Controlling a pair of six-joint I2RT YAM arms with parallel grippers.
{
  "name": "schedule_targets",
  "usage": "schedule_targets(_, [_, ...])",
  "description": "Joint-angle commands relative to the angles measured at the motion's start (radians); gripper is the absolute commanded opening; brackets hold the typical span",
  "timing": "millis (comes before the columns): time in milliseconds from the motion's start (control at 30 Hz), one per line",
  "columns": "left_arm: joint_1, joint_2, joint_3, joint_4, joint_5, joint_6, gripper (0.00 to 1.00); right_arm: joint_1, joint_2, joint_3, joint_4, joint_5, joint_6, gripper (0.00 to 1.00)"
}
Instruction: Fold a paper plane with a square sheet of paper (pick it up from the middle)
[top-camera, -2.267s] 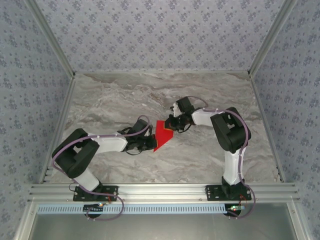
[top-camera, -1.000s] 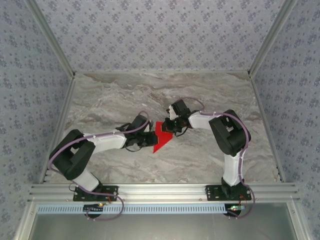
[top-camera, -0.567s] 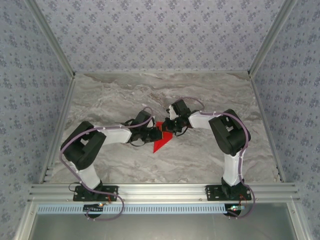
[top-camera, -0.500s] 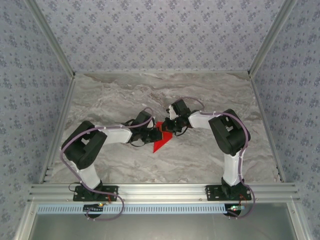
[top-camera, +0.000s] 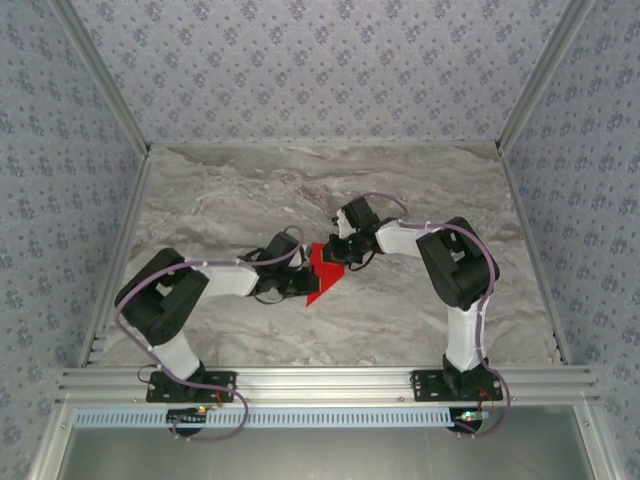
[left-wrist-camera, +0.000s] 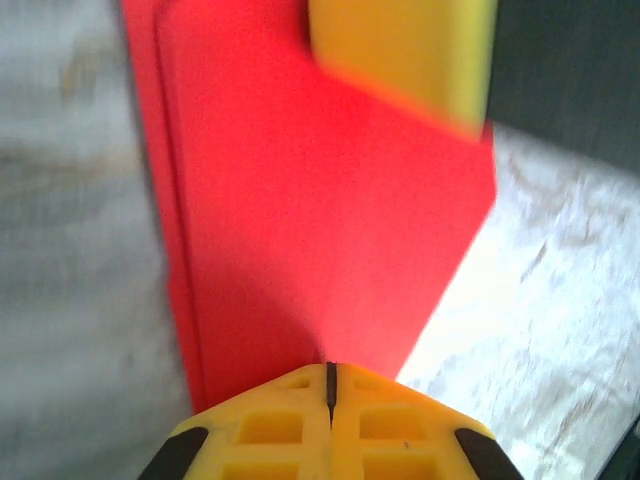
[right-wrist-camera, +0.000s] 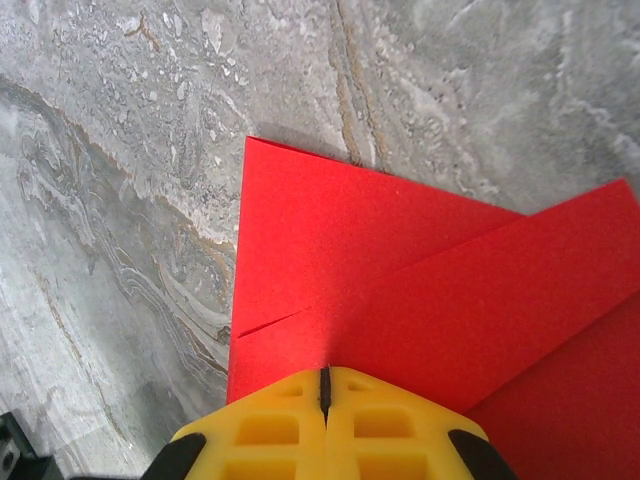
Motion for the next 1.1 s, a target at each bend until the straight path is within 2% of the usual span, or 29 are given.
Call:
schedule_targets(0, [-0.042,-0.054,-0.064,-0.111,0.018,0.008,0.02,-0.009,0.083,-0.024,-0.109,0.126,-0.001,0.0])
schedule_targets(233, [-0.059,-0.134,-0.131,-0.138,-0.009,-0.014,0.01,-0.009,0.082,-0.029,-0.107,0.121,-0.001,0.0])
schedule_targets(433, [-0.052,-0.208,-0.041,-0.163,-0.079,0.006,0.04,-0.01,0.039,0.004,-0.099,0.064,0.017,0.0])
schedule_targets(567, [-0.023,-0.232,0.022,-0.153,-0.146,0.001,0.17,-0.011,-0.05,0.021,-0.077,0.045,0.049,0.02])
schedule_targets(633, [-0.003,-0.233,0.039,-0.144,-0.184,-0.015,0.24,-0.016,-0.099,0.014,-0.061,0.052,0.061,0.09])
schedule_targets(733, [0.026,-0.23,0.057,-0.147,-0.257,-0.049,0.38,-0.033,-0.158,-0.019,-0.049,0.095,0.137,0.21])
schedule_targets(833, [0.047,-0.22,0.069,-0.157,-0.316,-0.077,0.47,-0.053,-0.194,-0.072,-0.034,0.145,0.207,0.33])
schedule_targets(933, [0.065,-0.208,0.072,-0.166,-0.351,-0.101,0.59,-0.058,-0.203,-0.106,-0.017,0.163,0.238,0.41])
schedule_targets(1067, [0.08,-0.2,0.062,-0.172,-0.366,-0.109,0.72,-0.051,-0.171,-0.1,-0.016,0.136,0.251,0.45])
